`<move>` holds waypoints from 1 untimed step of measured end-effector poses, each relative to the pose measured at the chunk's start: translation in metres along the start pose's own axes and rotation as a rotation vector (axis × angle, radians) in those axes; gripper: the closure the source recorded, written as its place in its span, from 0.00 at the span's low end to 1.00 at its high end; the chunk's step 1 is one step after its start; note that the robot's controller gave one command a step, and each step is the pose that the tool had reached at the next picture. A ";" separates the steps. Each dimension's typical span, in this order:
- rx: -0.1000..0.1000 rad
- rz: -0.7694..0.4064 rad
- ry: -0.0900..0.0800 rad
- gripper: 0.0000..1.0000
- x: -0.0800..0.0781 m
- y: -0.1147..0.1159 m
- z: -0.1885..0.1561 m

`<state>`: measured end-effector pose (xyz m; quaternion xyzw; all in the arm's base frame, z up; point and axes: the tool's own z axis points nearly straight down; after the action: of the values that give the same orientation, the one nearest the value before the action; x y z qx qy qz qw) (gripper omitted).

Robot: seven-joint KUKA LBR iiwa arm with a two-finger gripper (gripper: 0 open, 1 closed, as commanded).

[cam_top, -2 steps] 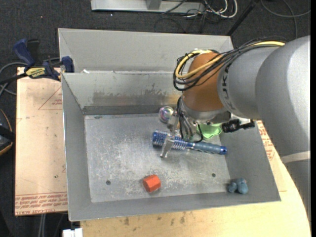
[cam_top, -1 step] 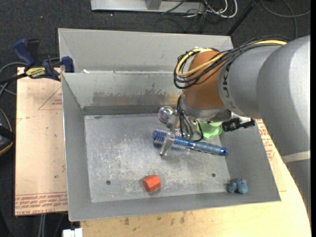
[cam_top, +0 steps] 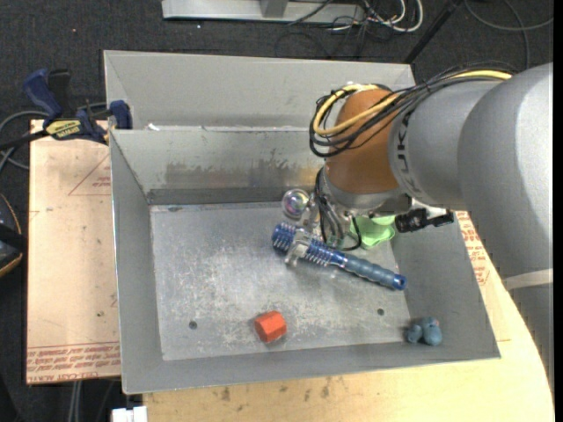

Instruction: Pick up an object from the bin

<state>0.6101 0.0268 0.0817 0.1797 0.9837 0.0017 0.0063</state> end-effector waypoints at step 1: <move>0.001 -0.003 0.004 1.00 -0.003 0.002 -0.067</move>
Offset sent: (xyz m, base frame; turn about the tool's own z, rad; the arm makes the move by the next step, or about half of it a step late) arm 0.0001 -0.0001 0.0634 0.0000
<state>0.6122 0.0273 0.1488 0.1784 0.9840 0.0015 0.0041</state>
